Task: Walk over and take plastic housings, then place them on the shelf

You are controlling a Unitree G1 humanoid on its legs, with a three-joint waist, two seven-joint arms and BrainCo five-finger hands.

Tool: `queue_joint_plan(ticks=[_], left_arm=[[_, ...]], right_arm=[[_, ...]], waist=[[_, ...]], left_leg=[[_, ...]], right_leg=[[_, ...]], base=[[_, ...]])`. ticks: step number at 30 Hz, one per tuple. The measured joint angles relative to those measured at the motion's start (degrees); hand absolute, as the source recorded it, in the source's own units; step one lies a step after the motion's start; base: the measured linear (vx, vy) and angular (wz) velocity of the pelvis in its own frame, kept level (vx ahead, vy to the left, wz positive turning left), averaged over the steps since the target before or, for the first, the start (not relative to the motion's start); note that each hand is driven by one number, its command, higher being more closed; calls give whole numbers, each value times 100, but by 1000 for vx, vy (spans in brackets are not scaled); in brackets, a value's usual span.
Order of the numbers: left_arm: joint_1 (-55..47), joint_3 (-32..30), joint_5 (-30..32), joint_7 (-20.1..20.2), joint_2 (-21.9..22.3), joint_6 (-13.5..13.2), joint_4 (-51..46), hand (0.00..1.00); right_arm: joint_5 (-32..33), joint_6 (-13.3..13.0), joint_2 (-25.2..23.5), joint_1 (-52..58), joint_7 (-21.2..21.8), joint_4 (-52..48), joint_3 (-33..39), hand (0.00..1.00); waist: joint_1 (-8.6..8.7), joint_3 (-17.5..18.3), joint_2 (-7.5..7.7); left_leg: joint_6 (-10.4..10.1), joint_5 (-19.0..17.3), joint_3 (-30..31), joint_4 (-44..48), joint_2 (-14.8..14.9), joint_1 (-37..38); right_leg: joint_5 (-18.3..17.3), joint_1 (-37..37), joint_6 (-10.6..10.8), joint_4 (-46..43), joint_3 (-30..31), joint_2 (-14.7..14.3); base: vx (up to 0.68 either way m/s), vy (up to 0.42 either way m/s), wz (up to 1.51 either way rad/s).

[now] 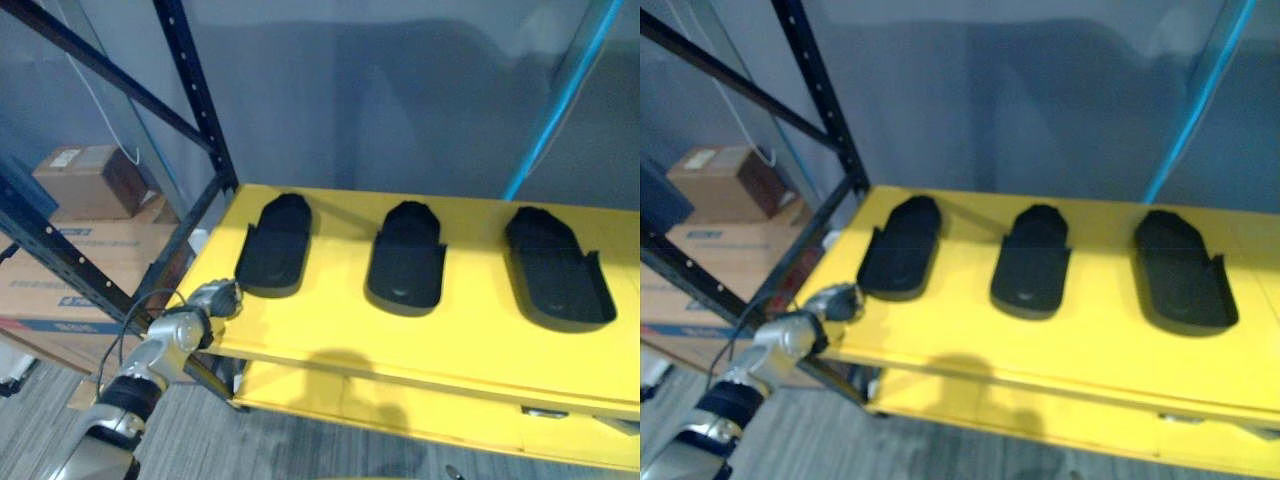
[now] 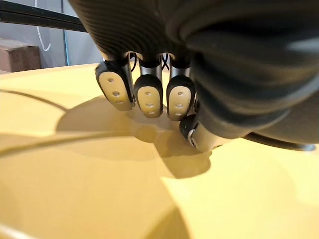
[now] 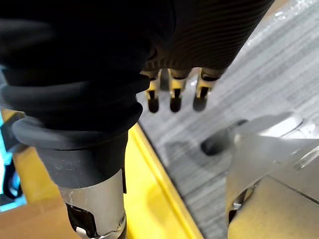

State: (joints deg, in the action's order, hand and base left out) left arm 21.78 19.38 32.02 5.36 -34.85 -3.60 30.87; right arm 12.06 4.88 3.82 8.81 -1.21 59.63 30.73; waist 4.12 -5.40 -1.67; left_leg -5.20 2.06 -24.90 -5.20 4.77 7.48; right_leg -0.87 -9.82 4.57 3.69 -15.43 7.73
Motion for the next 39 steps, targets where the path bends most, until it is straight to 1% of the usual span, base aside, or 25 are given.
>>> queue_joint_plan(ticks=[9,10,12,16,18,20,21,22,23,25,26,28,31,33,35,36,39], left_arm=[[73,-2,-2,-93,70,-4,37,100],[86,-6,-2,-182,88,-7,131,100],[99,-9,-2,-228,116,-7,223,100],[102,4,-8,-211,148,-110,142,100],[83,109,-11,-20,94,-95,-269,100],[47,221,-13,448,-12,-50,-1159,100],[46,222,-14,580,-35,-9,-1395,100],[37,209,-16,905,-91,57,-1882,100],[37,198,-16,1036,-96,85,-2128,100],[-30,181,-79,1638,-97,141,-3062,100],[-73,181,-106,1759,-96,142,-3213,100],[-196,184,-291,2167,-96,156,-3469,100],[-207,183,-292,2537,-105,199,-3615,100],[-254,182,-295,2651,-130,247,-3712,100],[-262,182,-312,2692,-242,254,-3865,100],[-262,170,-482,2692,-340,250,-3963,100],[-262,161,-635,2698,-353,250,-4070,100]], right_arm=[[-106,0,2,2,3,-3,-3,0],[-113,0,2,2,4,-4,-3,0],[-116,0,1,3,7,-4,-3,0],[-114,-1,1,-2,7,-7,-27,0],[-113,0,2,1,1,-8,-112,0],[-110,0,0,-11,-1,-19,-116,0],[-110,0,0,-11,-3,-22,-114,0],[-111,-2,1,0,-2,-15,-99,0],[-111,-2,6,8,-4,-2,-91,0],[-110,-4,12,17,-9,17,-32,0],[-110,-6,13,7,-8,22,-1,0],[-104,-17,21,-9,-10,128,146,0],[-95,-52,32,-6,-18,257,174,0],[-86,-68,33,-7,-19,264,174,0],[-54,-106,35,-16,-20,262,176,0],[-54,-110,36,-14,-21,263,177,0],[-54,-110,37,25,-21,267,182,0]], waist=[[-2,-25,-37],[-2,-25,-37],[1,-26,-37],[-9,-26,-36],[-23,-26,-36],[-25,-31,-43],[-26,-32,-46],[-17,-27,-55],[-10,-23,-64],[-25,-6,-98],[-24,0,-107],[-23,2,-128],[-29,9,-142],[-33,22,-157],[-28,42,-171],[-29,55,-177],[-26,60,-168]], left_leg=[[-7,-35,-76,0,1,45],[-9,-37,-78,0,1,45],[-10,-37,-77,0,0,45],[-10,-37,-71,0,-2,44],[-10,-37,-60,0,-5,44],[-9,-37,-31,0,-21,44],[-9,-37,-17,0,-25,44],[-5,-33,36,-1,-28,21],[-4,-32,69,-1,-26,-5],[46,12,106,0,-28,-144],[49,29,115,0,-29,-170],[56,61,190,-1,-23,-184],[78,138,248,-1,-16,-270],[90,154,247,-1,0,-279],[116,188,250,-2,3,-360],[123,212,242,-3,3,-385],[148,233,243,-2,5,-387]], right_leg=[[0,17,1,-1,104,0],[2,28,3,-1,119,0],[2,29,4,-1,121,0],[2,26,3,-1,120,1],[1,22,3,-4,112,4],[-2,11,5,-9,88,21],[-3,4,6,-13,72,25],[-4,-7,9,-34,52,33],[-11,8,11,-62,33,34],[-26,142,11,-151,-9,41],[-26,173,11,-170,-14,42],[-27,178,9,-216,-30,38],[-28,226,6,-260,-80,33],[-40,270,-13,-327,-71,29],[-45,332,-22,-338,-65,31],[-43,385,-17,-338,-46,33],[-12,381,11,-331,-41,44]], base=[[4,3,-6],[22,1,-5],[9,0,-2],[0,0,0],[-3,2,2],[-8,8,5],[-8,7,10],[-6,4,14],[-12,4,20],[-28,4,15],[-32,2,8],[-30,-6,11],[-62,-9,16],[-90,-10,1],[-113,-7,0],[-56,-1,-1],[-53,-7,0]])
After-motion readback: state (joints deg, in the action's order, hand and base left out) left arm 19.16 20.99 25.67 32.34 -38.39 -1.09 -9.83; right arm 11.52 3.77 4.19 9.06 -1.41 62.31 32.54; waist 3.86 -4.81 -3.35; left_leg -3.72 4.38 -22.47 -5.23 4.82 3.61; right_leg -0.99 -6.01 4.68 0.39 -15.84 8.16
